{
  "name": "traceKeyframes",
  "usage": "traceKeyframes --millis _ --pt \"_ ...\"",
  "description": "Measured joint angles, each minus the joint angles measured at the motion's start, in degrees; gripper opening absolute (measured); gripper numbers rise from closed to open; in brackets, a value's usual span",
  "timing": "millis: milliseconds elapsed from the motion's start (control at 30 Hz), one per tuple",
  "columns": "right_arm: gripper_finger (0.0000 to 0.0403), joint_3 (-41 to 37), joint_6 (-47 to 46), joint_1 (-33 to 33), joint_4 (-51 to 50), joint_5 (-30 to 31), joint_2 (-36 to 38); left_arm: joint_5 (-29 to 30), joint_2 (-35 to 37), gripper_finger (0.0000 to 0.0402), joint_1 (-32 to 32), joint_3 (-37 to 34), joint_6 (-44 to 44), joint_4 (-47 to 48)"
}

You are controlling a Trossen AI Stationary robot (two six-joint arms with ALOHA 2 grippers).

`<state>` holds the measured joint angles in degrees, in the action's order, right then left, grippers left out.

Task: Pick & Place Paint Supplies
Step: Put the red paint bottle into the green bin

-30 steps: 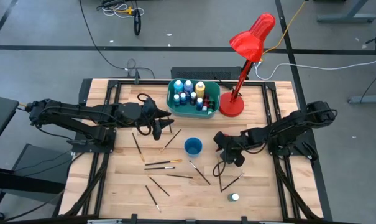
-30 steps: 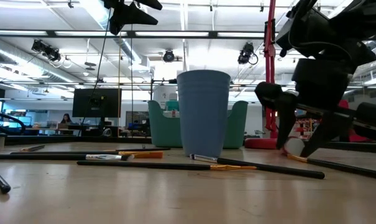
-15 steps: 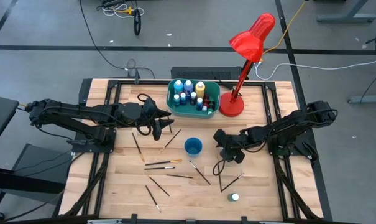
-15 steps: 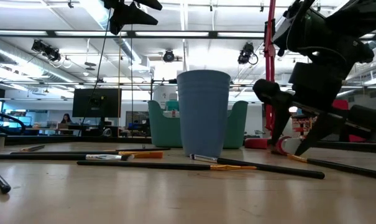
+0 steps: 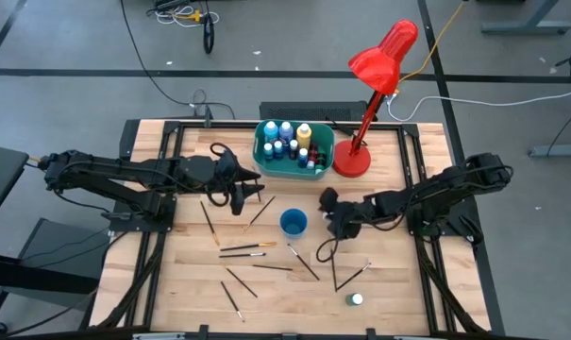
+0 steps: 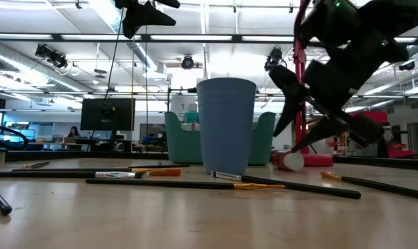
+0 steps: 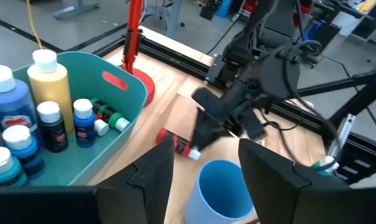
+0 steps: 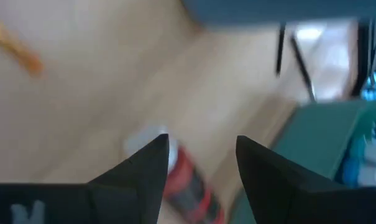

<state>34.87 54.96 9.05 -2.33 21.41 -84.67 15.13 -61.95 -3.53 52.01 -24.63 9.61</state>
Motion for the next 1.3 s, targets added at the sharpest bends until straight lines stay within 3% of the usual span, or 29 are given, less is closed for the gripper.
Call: traceKeyframes --millis 100,167,300,500,600,700,767,933,1000,1167,1233,1300 --pt "0.0189 0.13 6.50 -0.07 -7.16 1.32 0.15 -0.05 0.00 0.0190 0.02 0.00 0.00 0.00" --pt "0.0185 -0.11 12.15 -0.52 -10.37 -2.52 -0.13 -0.04 0.01 0.0190 0.02 0.00 -0.01 0.00" --pt "0.0177 0.00 17.58 -1.33 -5.72 -10.82 -0.43 -0.05 0.00 0.0190 0.00 0.00 -0.01 0.03" --pt "0.0173 0.04 21.59 -3.47 5.26 -1.96 -0.43 -0.03 0.00 0.0190 0.00 0.00 -0.01 0.18" --pt "0.0173 0.04 18.85 -4.58 4.30 -3.11 -0.40 -0.10 0.00 0.0190 0.02 0.00 -0.01 0.20" --pt "0.0173 0.04 12.57 -5.23 -0.04 -5.31 -0.40 -1.35 0.00 0.0190 0.02 0.00 -0.01 0.20" --pt "0.0173 0.01 3.56 -5.49 -2.16 -5.47 -0.40 -1.85 0.00 0.0190 0.00 0.00 0.06 0.18" --pt "0.0175 2.12 -31.05 -5.37 -3.13 7.52 -0.09 -1.86 0.00 0.0190 0.02 0.00 1.92 0.19" --pt "0.0179 3.99 -41.61 -5.27 -5.47 9.35 0.68 -1.80 0.00 0.0190 0.02 0.00 2.58 0.17" --pt "0.0188 9.14 -60.21 -5.23 -18.16 -4.09 3.96 -2.88 0.00 0.0190 0.02 0.00 2.68 0.50" --pt "0.0193 11.13 -63.36 -5.23 -23.58 -9.82 5.35 -3.58 0.00 0.0190 0.02 0.00 2.80 0.51" --pt "0.0197 11.63 -64.05 -5.17 -26.77 -10.18 6.05 -3.86 0.01 0.0190 0.00 0.00 4.00 0.57"
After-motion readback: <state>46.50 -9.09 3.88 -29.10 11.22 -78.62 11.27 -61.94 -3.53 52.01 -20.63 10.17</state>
